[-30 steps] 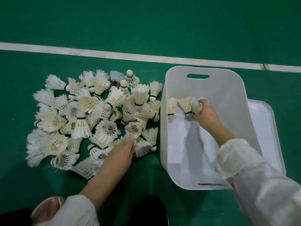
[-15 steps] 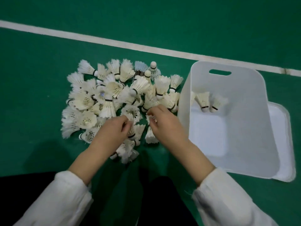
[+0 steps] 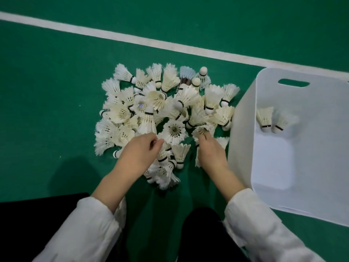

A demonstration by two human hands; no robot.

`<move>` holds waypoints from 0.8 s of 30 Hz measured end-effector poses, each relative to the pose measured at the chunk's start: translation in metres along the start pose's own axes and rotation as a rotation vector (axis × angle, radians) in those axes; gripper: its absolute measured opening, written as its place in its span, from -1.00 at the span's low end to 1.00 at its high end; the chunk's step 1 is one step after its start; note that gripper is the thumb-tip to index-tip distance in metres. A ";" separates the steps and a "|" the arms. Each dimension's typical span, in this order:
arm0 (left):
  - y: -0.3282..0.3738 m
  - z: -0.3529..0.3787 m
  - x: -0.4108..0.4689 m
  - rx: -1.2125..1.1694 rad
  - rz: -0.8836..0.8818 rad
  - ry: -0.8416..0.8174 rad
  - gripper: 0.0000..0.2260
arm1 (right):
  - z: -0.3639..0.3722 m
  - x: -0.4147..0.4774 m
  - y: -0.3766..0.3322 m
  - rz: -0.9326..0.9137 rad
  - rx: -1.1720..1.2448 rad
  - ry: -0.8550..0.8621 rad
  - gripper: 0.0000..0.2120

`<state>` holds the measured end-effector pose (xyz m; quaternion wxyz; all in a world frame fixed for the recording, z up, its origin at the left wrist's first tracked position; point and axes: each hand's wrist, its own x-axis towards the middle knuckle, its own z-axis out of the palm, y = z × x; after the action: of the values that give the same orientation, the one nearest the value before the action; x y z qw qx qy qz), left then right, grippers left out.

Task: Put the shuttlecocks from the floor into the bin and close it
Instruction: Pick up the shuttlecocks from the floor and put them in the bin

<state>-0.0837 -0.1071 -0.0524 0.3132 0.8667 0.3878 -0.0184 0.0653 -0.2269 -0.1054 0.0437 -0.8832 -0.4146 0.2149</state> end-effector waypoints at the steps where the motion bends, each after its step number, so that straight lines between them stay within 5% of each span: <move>1: -0.001 0.001 0.001 -0.005 -0.006 -0.004 -0.68 | -0.002 0.000 -0.001 -0.003 0.012 -0.001 -0.55; 8: -0.014 0.003 0.003 0.018 -0.177 0.005 -0.46 | -0.034 -0.018 -0.024 -0.139 0.308 0.264 -0.88; 13: -0.032 0.000 0.006 0.137 -0.269 0.046 -0.72 | -0.030 -0.019 -0.036 -0.155 0.339 0.242 -0.89; 17: -0.037 0.008 0.027 0.413 -0.286 0.013 -0.43 | -0.028 -0.018 -0.037 -0.147 0.326 0.228 -0.89; 24: -0.034 0.026 0.052 0.563 -0.311 0.046 -0.70 | -0.034 -0.018 -0.034 -0.149 0.307 0.239 -0.86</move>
<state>-0.0652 -0.0698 -0.1057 0.0457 0.8498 0.5023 -0.1531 0.0453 -0.2152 -0.0593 0.2423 -0.8523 -0.4330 0.1653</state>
